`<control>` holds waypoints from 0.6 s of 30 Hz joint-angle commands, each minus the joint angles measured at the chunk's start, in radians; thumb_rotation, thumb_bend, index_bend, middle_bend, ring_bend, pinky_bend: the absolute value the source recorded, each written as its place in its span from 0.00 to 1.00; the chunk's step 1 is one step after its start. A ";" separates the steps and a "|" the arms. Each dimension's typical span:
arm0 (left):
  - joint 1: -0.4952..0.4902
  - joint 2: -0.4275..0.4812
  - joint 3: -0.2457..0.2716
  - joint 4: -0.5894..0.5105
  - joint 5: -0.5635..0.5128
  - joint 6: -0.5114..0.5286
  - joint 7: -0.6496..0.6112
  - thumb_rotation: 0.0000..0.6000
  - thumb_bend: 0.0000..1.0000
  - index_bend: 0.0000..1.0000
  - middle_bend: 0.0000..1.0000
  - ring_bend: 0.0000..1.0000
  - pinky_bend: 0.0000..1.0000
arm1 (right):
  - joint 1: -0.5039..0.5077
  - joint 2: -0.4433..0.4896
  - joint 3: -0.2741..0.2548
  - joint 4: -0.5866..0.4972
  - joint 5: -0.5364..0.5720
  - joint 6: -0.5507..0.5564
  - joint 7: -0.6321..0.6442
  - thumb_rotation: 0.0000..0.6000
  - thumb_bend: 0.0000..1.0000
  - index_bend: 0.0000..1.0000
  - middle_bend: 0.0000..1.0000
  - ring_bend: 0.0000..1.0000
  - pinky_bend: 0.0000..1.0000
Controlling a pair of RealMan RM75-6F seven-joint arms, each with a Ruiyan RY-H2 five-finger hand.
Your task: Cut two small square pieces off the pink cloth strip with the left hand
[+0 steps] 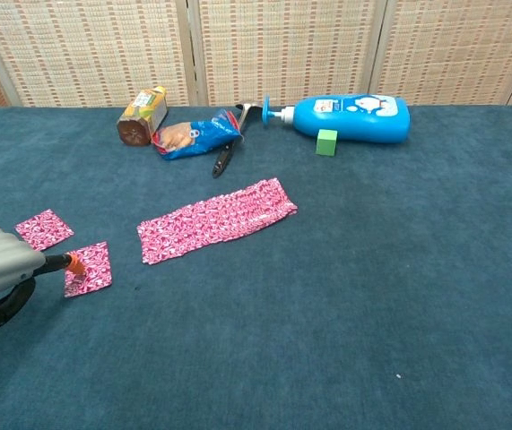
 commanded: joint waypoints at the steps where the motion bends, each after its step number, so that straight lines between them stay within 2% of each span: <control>1: 0.023 0.017 0.018 -0.015 0.033 0.022 -0.013 1.00 0.82 0.16 0.73 0.75 0.70 | 0.000 0.000 0.000 0.000 0.000 0.000 0.000 1.00 0.48 0.00 0.00 0.00 0.17; 8: 0.042 0.031 0.022 -0.026 0.064 0.042 -0.010 1.00 0.82 0.17 0.73 0.75 0.70 | -0.001 0.002 -0.001 -0.002 -0.001 0.002 0.003 1.00 0.48 0.00 0.00 0.00 0.17; 12: 0.066 0.061 0.016 -0.061 0.147 0.104 -0.038 1.00 0.82 0.18 0.72 0.75 0.70 | 0.001 0.003 0.002 -0.002 0.002 0.000 0.005 1.00 0.48 0.00 0.00 0.00 0.17; 15: 0.091 0.070 0.002 -0.049 0.235 0.159 -0.109 1.00 0.75 0.15 0.64 0.72 0.70 | 0.005 0.004 0.002 -0.005 0.009 -0.013 0.005 1.00 0.48 0.00 0.00 0.00 0.17; 18: 0.126 0.085 -0.008 -0.024 0.304 0.224 -0.178 1.00 0.64 0.07 0.50 0.62 0.68 | 0.008 0.006 0.000 -0.006 0.008 -0.017 0.008 1.00 0.48 0.00 0.00 0.00 0.17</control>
